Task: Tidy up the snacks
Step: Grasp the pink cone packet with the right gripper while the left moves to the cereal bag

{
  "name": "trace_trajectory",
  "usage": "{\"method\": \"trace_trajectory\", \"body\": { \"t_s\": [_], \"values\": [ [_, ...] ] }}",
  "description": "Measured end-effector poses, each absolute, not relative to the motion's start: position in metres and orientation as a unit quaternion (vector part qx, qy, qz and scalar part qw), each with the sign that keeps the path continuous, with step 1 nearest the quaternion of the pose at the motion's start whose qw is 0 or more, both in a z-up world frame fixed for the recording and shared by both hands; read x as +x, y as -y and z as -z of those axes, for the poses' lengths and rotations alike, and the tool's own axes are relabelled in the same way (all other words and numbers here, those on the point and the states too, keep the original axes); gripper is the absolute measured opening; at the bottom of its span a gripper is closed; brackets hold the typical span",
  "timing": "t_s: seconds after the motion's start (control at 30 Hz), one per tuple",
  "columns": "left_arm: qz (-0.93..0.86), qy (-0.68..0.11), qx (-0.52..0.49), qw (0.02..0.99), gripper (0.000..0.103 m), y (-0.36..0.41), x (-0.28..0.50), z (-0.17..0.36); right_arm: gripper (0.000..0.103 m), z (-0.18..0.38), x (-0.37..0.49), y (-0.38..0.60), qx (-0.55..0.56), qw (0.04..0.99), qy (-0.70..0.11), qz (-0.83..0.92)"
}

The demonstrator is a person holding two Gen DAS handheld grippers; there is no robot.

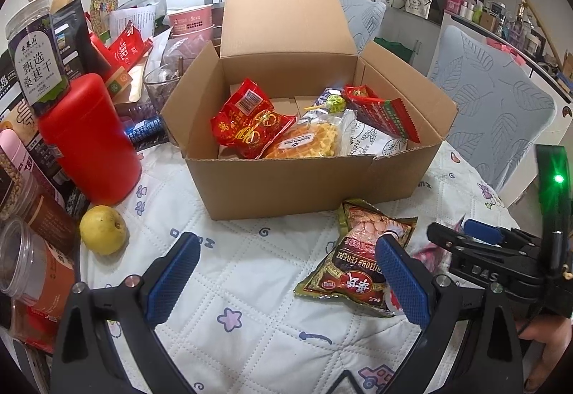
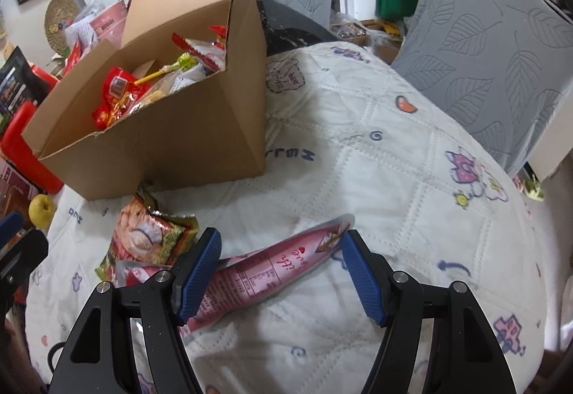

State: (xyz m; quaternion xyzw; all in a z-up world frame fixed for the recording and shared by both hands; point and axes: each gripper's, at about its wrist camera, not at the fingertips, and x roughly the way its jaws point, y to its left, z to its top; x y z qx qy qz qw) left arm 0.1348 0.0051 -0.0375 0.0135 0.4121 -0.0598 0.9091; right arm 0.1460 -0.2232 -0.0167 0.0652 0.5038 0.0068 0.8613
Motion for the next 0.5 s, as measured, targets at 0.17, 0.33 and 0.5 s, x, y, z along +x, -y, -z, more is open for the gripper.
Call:
{"method": "trace_trajectory", "body": {
  "t_s": [0.17, 0.33, 0.5],
  "values": [
    [0.067, -0.411, 0.016, 0.909, 0.100, -0.001, 0.134, 0.037, 0.070, 0.012, 0.130, 0.236, 0.072, 0.853, -0.517, -0.015],
    [0.074, -0.414, 0.024, 0.907, 0.100, 0.005, 0.133, 0.039, 0.070, 0.022, 0.111, 0.247, 0.110, 0.838, -0.533, -0.032],
    [0.078, -0.419, 0.027, 0.904, 0.100, 0.010, 0.134, 0.044, 0.070, 0.021, 0.106, 0.252, 0.149, 0.837, -0.526, -0.031]
  ]
}}
